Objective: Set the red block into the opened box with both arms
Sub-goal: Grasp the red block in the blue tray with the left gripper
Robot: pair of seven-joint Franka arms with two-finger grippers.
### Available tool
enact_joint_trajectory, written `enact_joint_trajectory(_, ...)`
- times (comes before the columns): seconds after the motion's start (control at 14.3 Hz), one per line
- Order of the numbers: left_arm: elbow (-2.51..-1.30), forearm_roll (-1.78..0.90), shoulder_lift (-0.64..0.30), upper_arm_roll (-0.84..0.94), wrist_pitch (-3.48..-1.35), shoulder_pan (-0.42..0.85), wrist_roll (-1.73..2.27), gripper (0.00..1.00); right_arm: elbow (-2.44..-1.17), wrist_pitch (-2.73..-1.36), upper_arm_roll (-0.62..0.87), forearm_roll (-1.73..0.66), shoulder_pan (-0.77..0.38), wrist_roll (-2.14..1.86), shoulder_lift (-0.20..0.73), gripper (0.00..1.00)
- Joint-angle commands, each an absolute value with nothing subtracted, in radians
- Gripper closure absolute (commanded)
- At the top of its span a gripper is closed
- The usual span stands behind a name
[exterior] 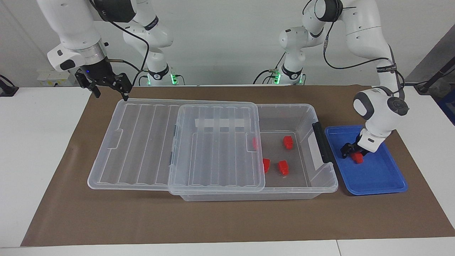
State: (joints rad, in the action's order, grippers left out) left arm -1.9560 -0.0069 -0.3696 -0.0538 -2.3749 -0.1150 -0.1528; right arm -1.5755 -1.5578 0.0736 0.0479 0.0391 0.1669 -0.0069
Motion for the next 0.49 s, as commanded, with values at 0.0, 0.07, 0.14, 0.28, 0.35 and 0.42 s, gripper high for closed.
enact_joint_trajectory(0.0,-1.944,-0.017,-0.370,-0.052,-2.356,-0.123,-0.150,0.91,-1.588,-1.574,0.063,0.009,0.031,0.130,-0.012,0.00)
enact_joint_trajectory(0.07,-1.942,-0.015,-0.370,-0.052,-2.350,-0.123,-0.150,1.00,-1.592,-1.575,0.058,0.008,0.032,0.129,-0.012,0.00)
enact_joint_trajectory(0.14,-1.939,-0.012,-0.370,-0.052,-2.341,-0.123,-0.152,1.00,-1.595,-1.581,0.054,0.006,0.032,0.129,-0.012,0.00)
enact_joint_trajectory(0.28,-1.866,0.026,-0.370,-0.054,-2.201,-0.115,-0.153,1.00,-1.597,-1.588,0.054,0.006,0.031,0.130,-0.014,0.00)
enact_joint_trajectory(0.35,-1.764,0.049,-0.376,-0.052,-2.060,-0.112,-0.153,1.00,-1.597,-1.586,0.054,0.006,0.031,0.132,-0.014,0.00)
enact_joint_trajectory(0.42,-1.650,0.038,-0.377,-0.049,-1.913,-0.112,-0.153,1.00,-1.597,-1.588,0.054,0.006,0.031,0.132,-0.014,0.00)
